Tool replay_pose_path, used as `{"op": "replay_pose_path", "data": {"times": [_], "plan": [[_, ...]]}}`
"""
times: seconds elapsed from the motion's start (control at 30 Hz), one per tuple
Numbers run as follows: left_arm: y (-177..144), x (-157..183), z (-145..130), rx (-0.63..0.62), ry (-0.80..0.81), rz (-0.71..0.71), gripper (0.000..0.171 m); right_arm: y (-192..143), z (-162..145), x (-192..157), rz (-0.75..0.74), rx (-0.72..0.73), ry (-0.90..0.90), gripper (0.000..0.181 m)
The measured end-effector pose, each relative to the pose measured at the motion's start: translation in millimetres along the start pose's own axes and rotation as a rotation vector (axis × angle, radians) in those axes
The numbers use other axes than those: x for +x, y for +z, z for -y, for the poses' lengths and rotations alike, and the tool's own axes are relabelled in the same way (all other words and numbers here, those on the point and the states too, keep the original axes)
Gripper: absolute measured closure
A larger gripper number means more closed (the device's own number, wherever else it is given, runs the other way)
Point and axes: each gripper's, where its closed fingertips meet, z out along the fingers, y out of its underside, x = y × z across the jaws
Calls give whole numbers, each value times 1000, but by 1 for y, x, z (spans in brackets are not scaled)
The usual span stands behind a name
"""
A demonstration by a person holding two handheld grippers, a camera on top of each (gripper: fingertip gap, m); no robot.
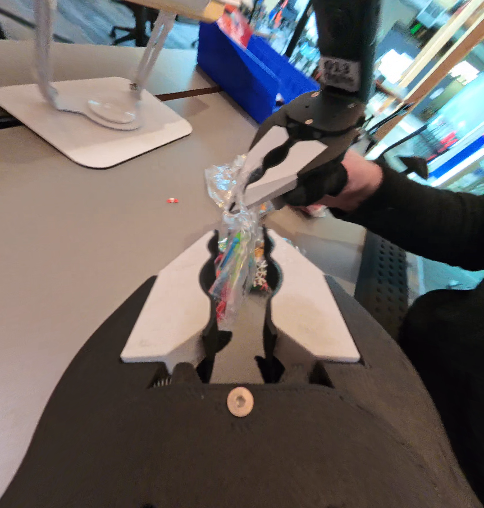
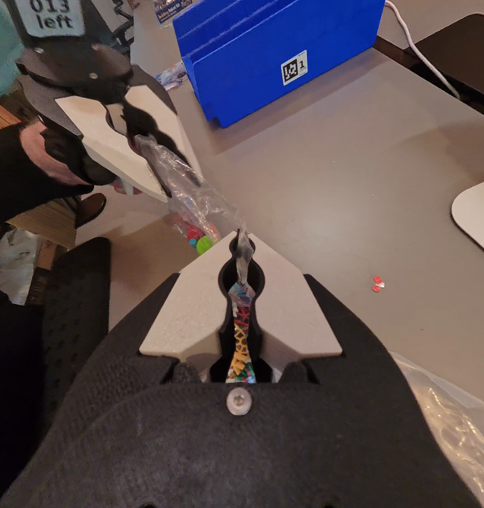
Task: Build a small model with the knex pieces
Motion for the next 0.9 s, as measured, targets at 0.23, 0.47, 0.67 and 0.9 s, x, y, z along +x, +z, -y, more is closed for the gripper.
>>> {"op": "replay_pose_path", "data": {"times": [0.23,0.47,0.67,0.9], "plan": [[18,-7,13,-111,142,227,139,-2,17,-14,-98,16,-38,181],[28,-16,15,-142,245,337,171,-4,27,-29,-110,89,-25,181],[37,-26,22,-127,342,394,171,-2,28,-35,-43,120,-55,181],[45,-29,36,-50,401,418,171,-4,28,-44,33,119,-149,180]]}}
